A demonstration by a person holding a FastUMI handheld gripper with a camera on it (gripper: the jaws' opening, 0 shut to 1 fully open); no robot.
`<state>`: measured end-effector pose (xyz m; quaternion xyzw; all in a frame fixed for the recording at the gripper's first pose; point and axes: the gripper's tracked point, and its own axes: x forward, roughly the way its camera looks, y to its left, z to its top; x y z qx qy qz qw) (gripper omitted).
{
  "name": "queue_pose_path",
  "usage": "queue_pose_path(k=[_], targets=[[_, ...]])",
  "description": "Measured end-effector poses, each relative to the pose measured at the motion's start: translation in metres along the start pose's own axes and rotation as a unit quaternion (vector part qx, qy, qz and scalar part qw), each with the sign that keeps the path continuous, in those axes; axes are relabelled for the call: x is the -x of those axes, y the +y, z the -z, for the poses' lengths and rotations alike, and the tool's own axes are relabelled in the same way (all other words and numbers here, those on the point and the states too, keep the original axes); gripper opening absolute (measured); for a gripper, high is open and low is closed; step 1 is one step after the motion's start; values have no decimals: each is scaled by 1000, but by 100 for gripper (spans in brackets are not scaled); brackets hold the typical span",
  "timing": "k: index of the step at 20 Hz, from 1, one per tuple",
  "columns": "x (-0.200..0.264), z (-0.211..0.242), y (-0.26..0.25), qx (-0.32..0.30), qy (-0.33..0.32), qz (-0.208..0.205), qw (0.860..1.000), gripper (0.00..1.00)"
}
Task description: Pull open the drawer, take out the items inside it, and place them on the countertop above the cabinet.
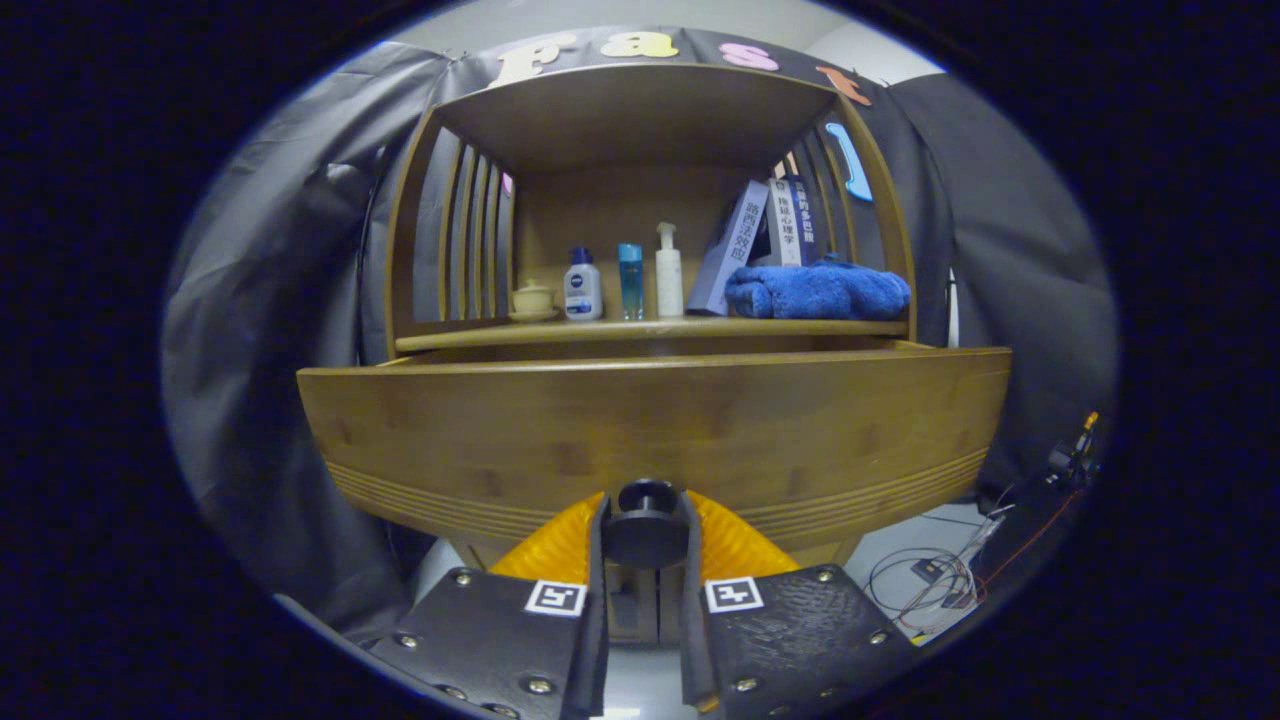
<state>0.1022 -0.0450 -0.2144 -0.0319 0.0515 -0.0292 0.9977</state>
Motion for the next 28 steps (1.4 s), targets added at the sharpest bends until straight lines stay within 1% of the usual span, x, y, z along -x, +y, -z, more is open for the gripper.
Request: queue_pose_path(k=[1, 5, 6, 12, 15, 19, 20, 21, 22, 26, 28], targets=[[10, 2, 0, -3, 7, 0, 1000, 29], [32, 8, 1, 0, 3, -1, 1000, 29], [32, 8, 3, -4, 3, 0, 1000, 23], [61, 16, 5, 5, 6, -7, 1000, 23], [76, 23, 8, -11, 21, -17, 1000, 23], [79, 24, 9, 3, 31, -12, 999, 23], [80, 23, 11, 5, 36, -12, 999, 30], [82, 25, 17, 6, 43, -21, 999, 37], [81, 25, 14, 10, 49, -20, 999, 50], [99, 2, 21, -11, 65, -35, 997, 100], [105, -23, 23, -19, 53, -34, 998, 100]])
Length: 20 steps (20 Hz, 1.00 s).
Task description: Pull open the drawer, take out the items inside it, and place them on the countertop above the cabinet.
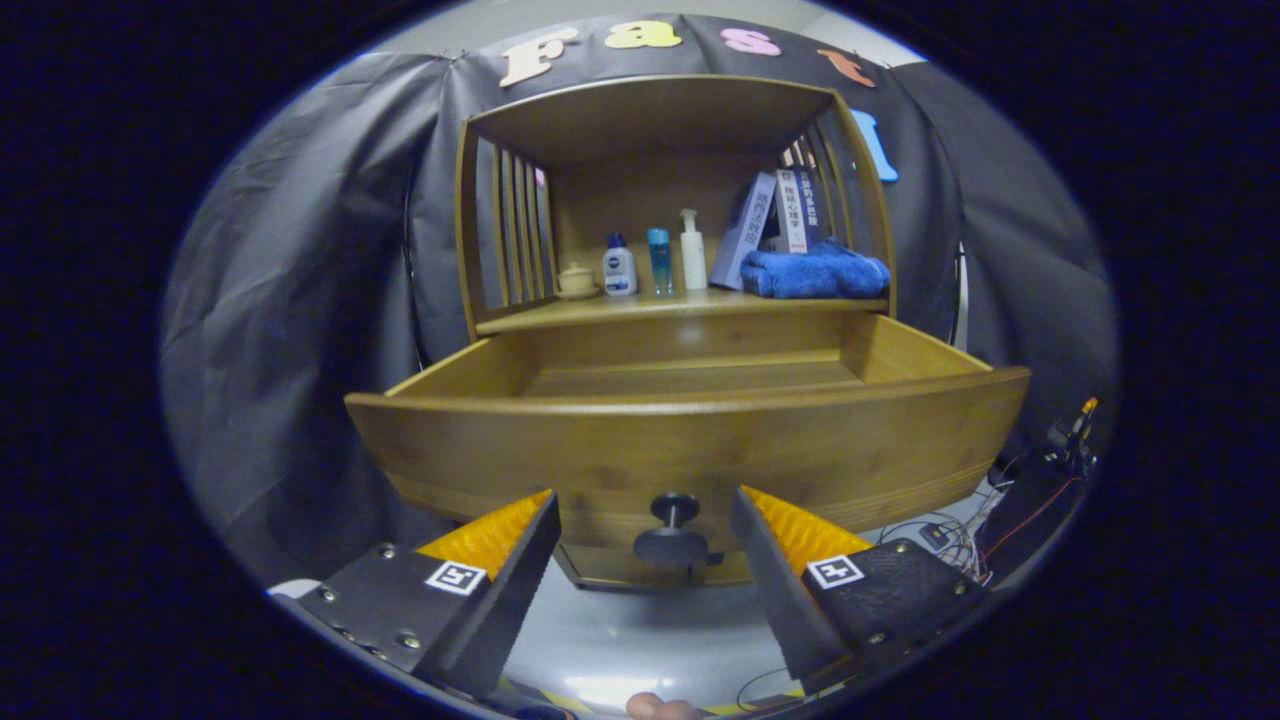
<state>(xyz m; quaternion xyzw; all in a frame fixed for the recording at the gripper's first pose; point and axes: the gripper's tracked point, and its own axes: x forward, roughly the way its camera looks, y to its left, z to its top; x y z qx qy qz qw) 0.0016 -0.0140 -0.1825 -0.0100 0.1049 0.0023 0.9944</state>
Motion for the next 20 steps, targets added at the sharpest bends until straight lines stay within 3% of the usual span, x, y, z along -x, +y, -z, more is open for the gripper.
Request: queue_pose_path(k=[2, 6, 10, 12, 20], targets=[[2, -23, 2, -2, -1, 7, 1000, 100], [-11, -46, 10, 36, 54, 11, 998, 100], [-41, -80, 15, 51, 71, 9, 996, 100], [-61, -79, 5, 55, 110, 24, 992, 100], [-134, -27, -41, 63, 301, 82, 948, 100]])
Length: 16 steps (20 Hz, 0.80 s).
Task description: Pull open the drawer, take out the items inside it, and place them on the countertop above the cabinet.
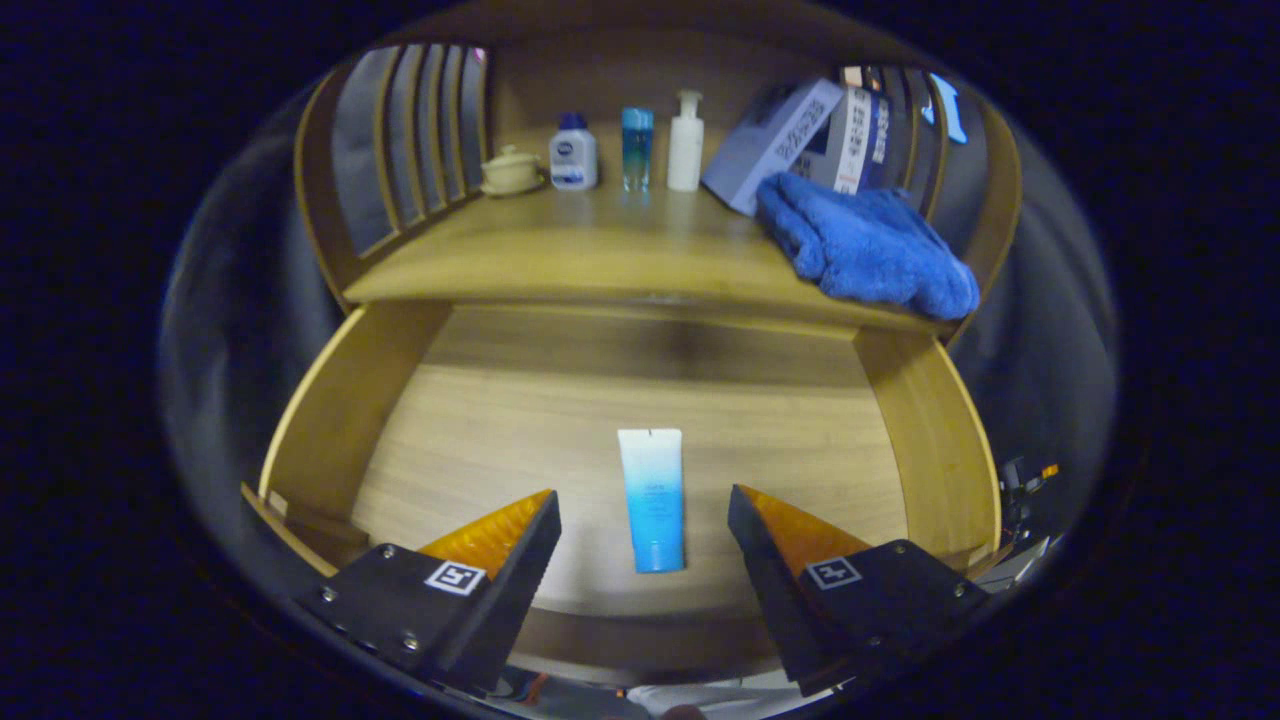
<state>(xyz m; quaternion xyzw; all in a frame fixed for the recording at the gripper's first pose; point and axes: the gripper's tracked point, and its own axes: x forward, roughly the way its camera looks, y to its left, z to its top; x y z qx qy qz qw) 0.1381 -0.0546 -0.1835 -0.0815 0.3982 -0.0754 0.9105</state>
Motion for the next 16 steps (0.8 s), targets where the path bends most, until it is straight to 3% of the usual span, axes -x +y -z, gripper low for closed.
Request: queue_pose_path(k=[4, 6, 14, 16], targets=[[-20, 9, -7, 28, 73, 17, 997, 99], [-27, 13, 1, 22, 97, 1, 995, 87], [-66, 29, -2, -17, 144, 16, 989, 39], [-57, 21, -2, -12, 144, 10, 989, 39]])
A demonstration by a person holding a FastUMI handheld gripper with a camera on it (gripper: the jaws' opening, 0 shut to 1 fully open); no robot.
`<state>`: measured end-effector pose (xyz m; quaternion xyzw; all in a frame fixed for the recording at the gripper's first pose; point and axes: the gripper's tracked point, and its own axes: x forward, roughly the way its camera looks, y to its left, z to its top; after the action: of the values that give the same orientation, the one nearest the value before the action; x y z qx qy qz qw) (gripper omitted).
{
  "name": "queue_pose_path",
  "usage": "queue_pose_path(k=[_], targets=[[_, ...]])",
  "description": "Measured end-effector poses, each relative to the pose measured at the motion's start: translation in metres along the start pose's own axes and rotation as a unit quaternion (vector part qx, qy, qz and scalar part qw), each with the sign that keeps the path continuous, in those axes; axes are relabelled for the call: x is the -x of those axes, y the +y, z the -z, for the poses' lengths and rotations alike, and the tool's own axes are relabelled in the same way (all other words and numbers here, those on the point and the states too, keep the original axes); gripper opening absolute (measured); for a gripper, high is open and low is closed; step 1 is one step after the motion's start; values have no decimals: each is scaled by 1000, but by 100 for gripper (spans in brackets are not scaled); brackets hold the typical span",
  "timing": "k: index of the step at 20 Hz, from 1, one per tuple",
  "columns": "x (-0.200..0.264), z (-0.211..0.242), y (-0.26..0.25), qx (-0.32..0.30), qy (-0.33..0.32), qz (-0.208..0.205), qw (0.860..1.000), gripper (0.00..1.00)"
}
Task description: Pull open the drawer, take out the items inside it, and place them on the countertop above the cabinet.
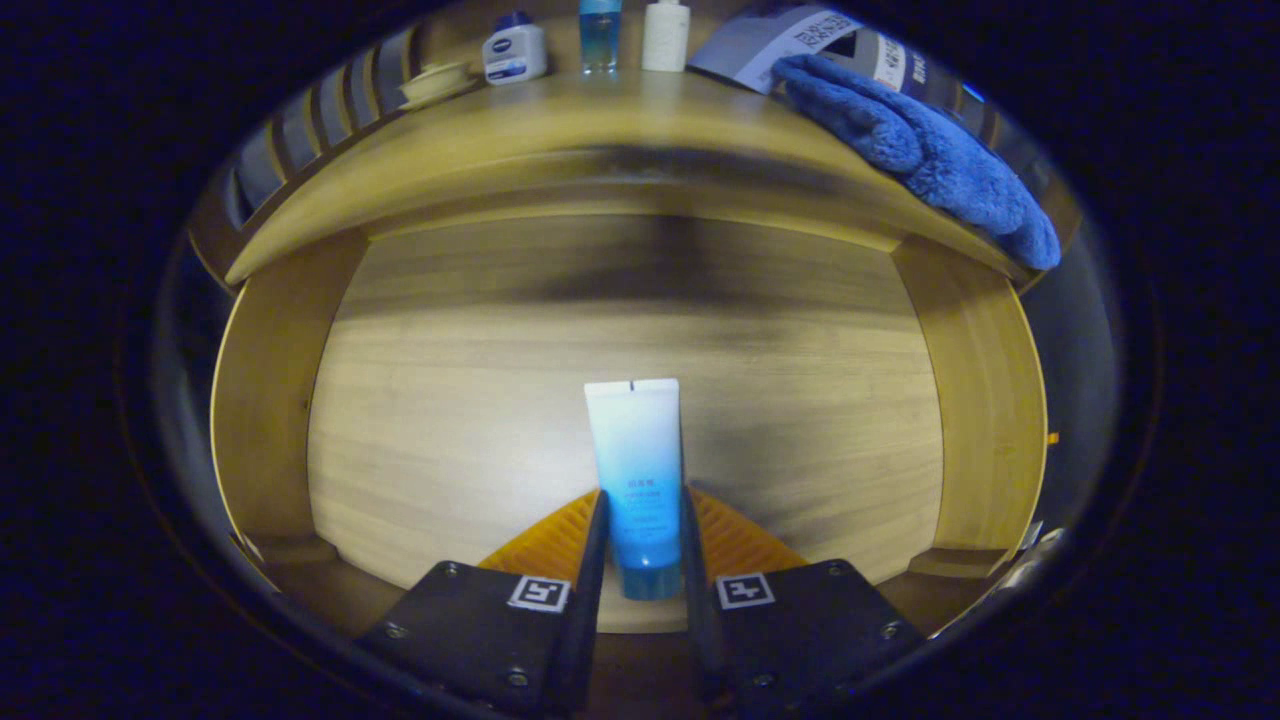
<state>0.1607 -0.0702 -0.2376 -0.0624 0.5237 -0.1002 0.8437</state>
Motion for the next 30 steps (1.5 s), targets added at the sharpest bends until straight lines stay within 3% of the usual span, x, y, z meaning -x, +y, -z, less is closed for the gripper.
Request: queue_pose_path(k=[5, 6, 8, 13, 19, 23, 26, 30], targets=[[-5, 0, 2, -3, 1, -8, 1000, 39], [-1, 1, 2, -4, -5, -8, 1000, 34], [3, 3, 2, -13, -22, -14, 1000, 33], [48, -14, -5, -32, -115, -36, 992, 33], [127, -35, -5, -43, -255, -54, 965, 33], [185, -72, -1, -61, -355, -69, 930, 33], [218, -105, -1, -46, -413, -52, 908, 33], [221, -149, 9, -25, -414, -33, 909, 33]])
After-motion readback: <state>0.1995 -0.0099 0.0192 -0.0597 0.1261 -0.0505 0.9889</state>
